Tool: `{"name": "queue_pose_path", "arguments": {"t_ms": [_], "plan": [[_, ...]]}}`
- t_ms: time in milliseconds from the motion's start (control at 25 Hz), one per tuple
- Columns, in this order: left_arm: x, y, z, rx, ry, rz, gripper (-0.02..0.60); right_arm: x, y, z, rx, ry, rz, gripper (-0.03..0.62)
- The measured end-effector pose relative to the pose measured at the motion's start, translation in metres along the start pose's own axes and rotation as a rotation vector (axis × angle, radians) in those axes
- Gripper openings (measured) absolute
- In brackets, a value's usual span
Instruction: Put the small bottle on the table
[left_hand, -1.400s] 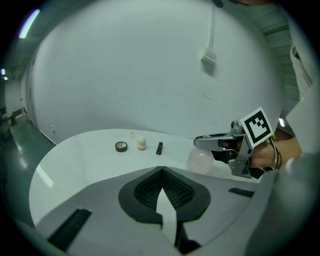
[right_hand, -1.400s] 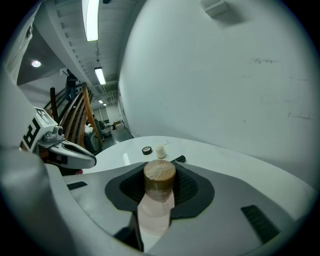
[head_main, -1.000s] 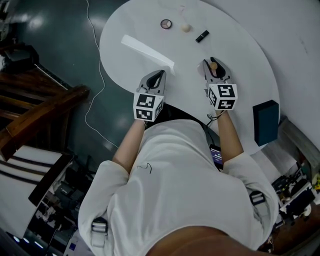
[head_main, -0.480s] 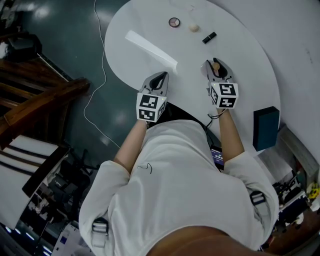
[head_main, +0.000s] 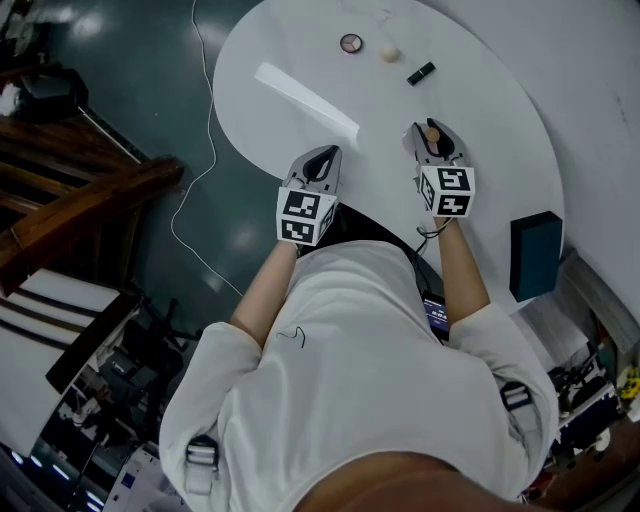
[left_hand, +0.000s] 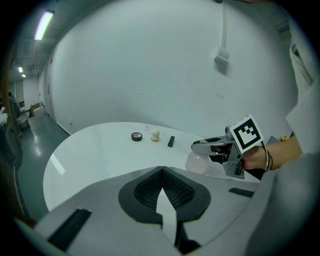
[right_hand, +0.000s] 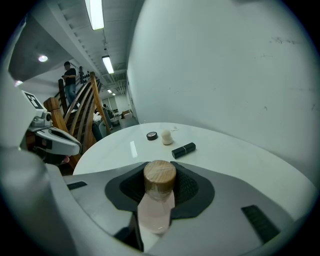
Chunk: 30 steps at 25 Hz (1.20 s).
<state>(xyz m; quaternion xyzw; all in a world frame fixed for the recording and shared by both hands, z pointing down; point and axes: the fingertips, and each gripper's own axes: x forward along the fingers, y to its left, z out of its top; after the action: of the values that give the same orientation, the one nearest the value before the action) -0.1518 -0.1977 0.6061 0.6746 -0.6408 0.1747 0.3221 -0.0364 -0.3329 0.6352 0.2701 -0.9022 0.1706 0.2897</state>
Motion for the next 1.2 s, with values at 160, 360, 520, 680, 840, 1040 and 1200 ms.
{"name": "queue_pose_path", "arguments": {"t_ms": [160,360,520,680,840,1040,1200], "plan": [[-0.003,-0.001,-0.002,0.004,0.002,-0.002,0.012,-0.001,0.002,-0.001,-0.008,0.002,-0.009,0.115],[-0.006,-0.004,-0.004,0.011,0.004,-0.013,0.012,-0.003,0.012,-0.008,-0.067,0.021,-0.015,0.123],[-0.008,-0.007,-0.004,0.022,0.006,-0.03,0.012,-0.004,0.016,-0.009,-0.085,0.012,-0.027,0.13],[-0.011,-0.01,-0.006,0.036,0.008,-0.054,0.012,-0.005,0.017,-0.007,-0.061,-0.005,-0.043,0.137],[-0.013,-0.011,-0.004,0.045,0.001,-0.078,0.012,-0.015,0.014,0.001,-0.044,-0.052,-0.079,0.167],[-0.018,-0.01,0.003,0.051,-0.014,-0.118,0.012,-0.039,0.019,0.007,-0.023,-0.077,-0.129,0.183],[-0.015,-0.014,0.006,0.066,-0.016,-0.153,0.012,-0.06,0.02,0.007,0.007,-0.105,-0.168,0.184]]}}
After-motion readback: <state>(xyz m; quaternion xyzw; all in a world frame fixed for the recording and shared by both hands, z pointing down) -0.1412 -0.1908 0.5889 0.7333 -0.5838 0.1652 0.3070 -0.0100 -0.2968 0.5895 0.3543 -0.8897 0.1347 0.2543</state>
